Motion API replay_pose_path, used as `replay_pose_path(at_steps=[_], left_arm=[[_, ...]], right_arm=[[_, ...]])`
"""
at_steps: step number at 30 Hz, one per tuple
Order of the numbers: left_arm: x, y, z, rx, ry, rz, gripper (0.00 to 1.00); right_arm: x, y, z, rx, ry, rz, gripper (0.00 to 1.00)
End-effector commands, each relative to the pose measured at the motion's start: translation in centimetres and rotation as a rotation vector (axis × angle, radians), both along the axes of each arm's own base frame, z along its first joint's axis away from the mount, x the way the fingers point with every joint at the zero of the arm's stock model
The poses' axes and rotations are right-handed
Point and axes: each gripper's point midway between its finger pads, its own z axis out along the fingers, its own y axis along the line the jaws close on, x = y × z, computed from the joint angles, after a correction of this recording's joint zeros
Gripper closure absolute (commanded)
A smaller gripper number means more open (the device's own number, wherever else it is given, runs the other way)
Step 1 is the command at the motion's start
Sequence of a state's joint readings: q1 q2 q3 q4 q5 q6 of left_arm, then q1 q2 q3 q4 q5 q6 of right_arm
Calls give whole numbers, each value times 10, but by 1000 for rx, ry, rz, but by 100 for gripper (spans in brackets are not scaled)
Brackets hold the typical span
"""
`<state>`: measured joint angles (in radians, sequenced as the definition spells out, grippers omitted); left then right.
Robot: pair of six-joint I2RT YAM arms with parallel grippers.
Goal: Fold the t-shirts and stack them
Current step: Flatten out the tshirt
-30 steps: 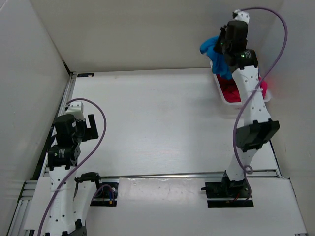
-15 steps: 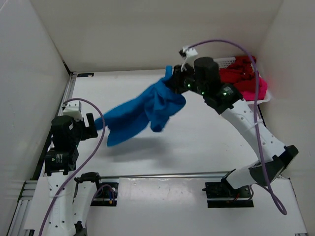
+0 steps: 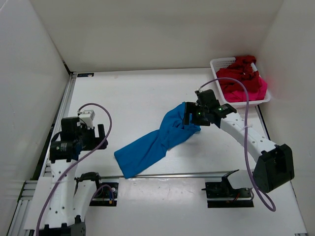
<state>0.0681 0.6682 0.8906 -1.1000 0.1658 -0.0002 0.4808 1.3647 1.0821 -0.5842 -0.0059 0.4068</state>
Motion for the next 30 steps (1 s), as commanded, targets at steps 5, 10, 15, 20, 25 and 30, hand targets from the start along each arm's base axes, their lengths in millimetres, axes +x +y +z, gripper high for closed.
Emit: replay_pose_path(at_steps=[5, 10, 15, 20, 25, 30], left_arm=[[-8, -51, -16, -235, 219, -190, 1], [-14, -83, -56, -82, 303, -418, 1], [-22, -97, -92, 53, 363, -541, 1], [-23, -95, -131, 185, 342, -580, 1], [-33, -97, -147, 216, 372, -628, 17], [-46, -95, -166, 231, 482, -648, 45]], right_arm=[[-12, -1, -13, 35, 5, -146, 18], [2, -6, -22, 114, 34, -277, 21], [5, 27, -26, 178, 101, -228, 21], [-5, 61, -45, 155, 155, -222, 18], [5, 77, -67, 143, 233, -263, 15], [10, 81, -87, 99, 288, -281, 21]])
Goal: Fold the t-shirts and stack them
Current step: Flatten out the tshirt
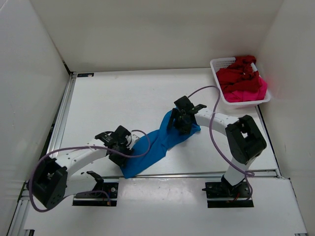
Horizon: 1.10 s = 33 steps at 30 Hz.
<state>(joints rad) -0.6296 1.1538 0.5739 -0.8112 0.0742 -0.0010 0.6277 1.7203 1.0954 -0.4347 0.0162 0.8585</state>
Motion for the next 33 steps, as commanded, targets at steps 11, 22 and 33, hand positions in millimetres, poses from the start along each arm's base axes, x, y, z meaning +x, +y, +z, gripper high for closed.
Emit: replay_pose_path(at_steps=[11, 22, 33], left_arm=[[41, -17, 34, -29, -81, 35, 90], [70, 5, 58, -49, -39, 216, 90], [86, 11, 85, -63, -161, 242, 25]], right_arm=[[-11, -31, 44, -47, -127, 27, 61], [-69, -78, 16, -56, -90, -6, 100], [-117, -118, -18, -48, -24, -138, 92]])
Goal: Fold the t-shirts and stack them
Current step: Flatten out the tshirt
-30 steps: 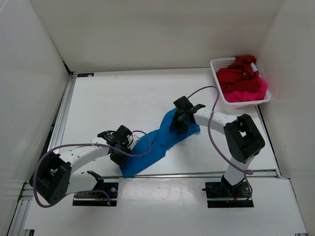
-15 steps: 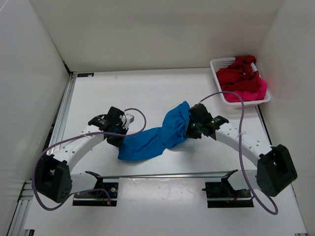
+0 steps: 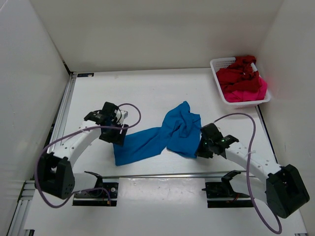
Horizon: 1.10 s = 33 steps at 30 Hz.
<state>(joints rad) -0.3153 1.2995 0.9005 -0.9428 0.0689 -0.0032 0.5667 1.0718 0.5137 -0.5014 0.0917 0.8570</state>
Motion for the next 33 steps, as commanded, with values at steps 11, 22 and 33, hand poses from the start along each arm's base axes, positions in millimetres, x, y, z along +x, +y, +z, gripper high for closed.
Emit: replay_pose_path(at_steps=[11, 22, 33], left_arm=[[-35, -35, -6, 108, -89, -295, 8], [-17, -8, 19, 94, -195, -147, 8], [7, 23, 51, 19, -290, 60, 7]], right_arm=[[20, 11, 1, 32, 5, -60, 32], [74, 26, 32, 66, -14, -64, 100], [127, 151, 540, 283, -1209, 435, 100]])
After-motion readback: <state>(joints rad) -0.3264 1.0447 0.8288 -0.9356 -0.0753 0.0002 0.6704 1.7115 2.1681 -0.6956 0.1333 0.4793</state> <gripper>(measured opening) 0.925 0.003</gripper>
